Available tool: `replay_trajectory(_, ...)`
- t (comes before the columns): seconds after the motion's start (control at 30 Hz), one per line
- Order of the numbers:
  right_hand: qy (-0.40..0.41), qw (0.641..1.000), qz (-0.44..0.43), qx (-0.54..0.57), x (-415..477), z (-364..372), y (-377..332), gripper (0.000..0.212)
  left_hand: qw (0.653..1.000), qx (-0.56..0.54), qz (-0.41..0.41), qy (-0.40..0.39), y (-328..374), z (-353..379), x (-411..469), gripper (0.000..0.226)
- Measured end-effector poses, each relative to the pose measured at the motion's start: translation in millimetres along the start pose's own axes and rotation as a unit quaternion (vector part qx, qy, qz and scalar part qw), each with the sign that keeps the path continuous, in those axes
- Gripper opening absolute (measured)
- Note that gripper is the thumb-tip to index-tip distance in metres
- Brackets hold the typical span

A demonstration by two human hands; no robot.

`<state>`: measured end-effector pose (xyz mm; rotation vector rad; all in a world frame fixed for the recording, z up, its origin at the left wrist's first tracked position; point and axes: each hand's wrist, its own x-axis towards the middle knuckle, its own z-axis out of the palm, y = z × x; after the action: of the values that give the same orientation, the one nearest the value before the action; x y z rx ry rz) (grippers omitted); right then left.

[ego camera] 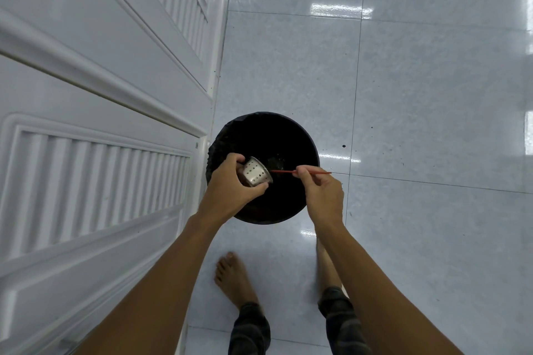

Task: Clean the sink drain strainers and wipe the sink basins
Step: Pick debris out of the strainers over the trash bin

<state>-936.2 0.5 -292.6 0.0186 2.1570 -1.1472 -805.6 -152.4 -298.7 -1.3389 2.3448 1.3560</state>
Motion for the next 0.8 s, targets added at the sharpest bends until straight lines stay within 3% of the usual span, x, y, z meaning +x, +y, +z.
replay_trajectory(0.2, -0.048, 0.996, -0.071, 0.038, -13, -1, -16, 0.016, 0.994, 0.018, 0.088, 0.057, -1, 5, -5, 0.078)
replay_trajectory(0.3, -0.088, 0.987, -0.134, -0.012, -20, 9, -16, 0.016, 0.989, 0.016, 0.117, 0.083, 4, 7, -8, 0.072)
replay_trajectory(0.47, -0.033, 0.977, -0.17, -0.122, -14, 11, -8, 0.019, 0.985, 0.038, 0.131, 0.109, 6, 3, -13, 0.073)
replay_trajectory(0.67, -0.061, 0.976, -0.183, -0.096, -24, 15, -4, 0.019, 0.982, 0.085, 0.133, 0.108, 3, 4, -16, 0.075)
replay_trajectory(0.8, -0.006, 0.979, -0.159, -0.125, -22, 14, 3, 0.021, 0.979, 0.131, 0.118, 0.103, 1, 8, -18, 0.074)
